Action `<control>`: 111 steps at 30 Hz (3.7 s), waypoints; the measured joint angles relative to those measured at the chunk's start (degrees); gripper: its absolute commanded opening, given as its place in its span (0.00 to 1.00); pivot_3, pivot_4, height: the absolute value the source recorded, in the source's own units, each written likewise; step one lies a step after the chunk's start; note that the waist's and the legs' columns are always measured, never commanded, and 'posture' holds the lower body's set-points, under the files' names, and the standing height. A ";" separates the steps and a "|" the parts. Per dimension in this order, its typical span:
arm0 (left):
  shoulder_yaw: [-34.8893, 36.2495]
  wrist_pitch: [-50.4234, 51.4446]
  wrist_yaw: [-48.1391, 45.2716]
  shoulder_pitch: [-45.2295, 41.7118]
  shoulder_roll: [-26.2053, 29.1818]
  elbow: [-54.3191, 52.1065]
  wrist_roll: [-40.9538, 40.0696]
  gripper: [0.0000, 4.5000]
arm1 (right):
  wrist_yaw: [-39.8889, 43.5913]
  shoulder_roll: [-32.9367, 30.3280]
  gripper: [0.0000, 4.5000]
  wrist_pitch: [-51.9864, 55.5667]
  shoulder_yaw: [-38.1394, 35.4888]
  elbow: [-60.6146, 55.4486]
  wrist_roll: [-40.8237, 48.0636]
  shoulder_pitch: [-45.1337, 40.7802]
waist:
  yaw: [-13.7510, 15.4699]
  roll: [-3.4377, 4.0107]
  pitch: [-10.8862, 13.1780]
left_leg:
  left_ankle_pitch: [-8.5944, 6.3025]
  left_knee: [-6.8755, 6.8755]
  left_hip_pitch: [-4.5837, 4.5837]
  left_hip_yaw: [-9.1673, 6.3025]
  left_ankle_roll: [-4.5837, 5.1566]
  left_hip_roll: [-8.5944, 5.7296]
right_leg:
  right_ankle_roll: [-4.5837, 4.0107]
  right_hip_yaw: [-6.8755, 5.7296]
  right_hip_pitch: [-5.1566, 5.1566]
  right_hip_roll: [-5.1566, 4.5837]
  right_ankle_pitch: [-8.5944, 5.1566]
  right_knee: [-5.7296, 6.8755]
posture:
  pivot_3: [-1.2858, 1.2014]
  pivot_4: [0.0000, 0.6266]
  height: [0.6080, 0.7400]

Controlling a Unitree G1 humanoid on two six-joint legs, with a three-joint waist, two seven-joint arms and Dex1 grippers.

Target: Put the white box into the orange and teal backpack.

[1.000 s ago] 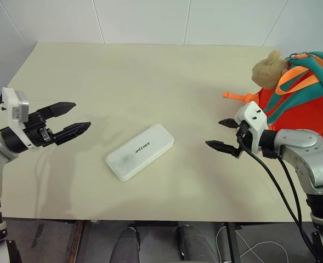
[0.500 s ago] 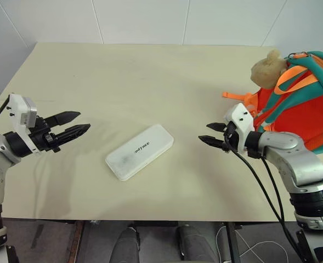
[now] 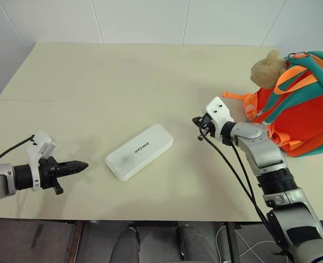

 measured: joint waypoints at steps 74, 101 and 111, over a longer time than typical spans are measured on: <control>-25.62 -15.40 -6.76 -21.40 -16.09 13.93 12.38 0.01 | 35.04 -24.78 0.00 17.79 7.63 -31.25 2.48 13.17 | 1.24 -0.04 -0.02 | -0.02 0.16 -0.01 -0.04 -0.03 -0.06 | 0.03 -0.04 0.11 -0.03 0.02 -0.07 | 0.52 0.24 1.00; -17.61 1.19 -5.64 -26.70 -8.31 14.54 6.33 1.00 | 30.32 -32.29 1.00 10.06 3.18 -20.74 -1.70 13.82 | 1.57 -0.03 -0.02 | -0.02 0.17 -0.02 -0.03 -0.02 -0.05 | 0.04 -0.03 0.10 -0.02 0.02 -0.06 | 0.52 0.24 1.00; -23.62 22.00 -5.00 -35.84 -8.03 18.78 3.65 1.00 | 28.44 -30.49 1.00 12.24 2.72 -23.77 -1.55 14.79 | 1.55 -0.03 -0.02 | -0.02 0.21 -0.02 -0.04 -0.02 -0.05 | 0.05 -0.03 0.10 0.02 0.02 0.00 | 0.52 0.24 1.00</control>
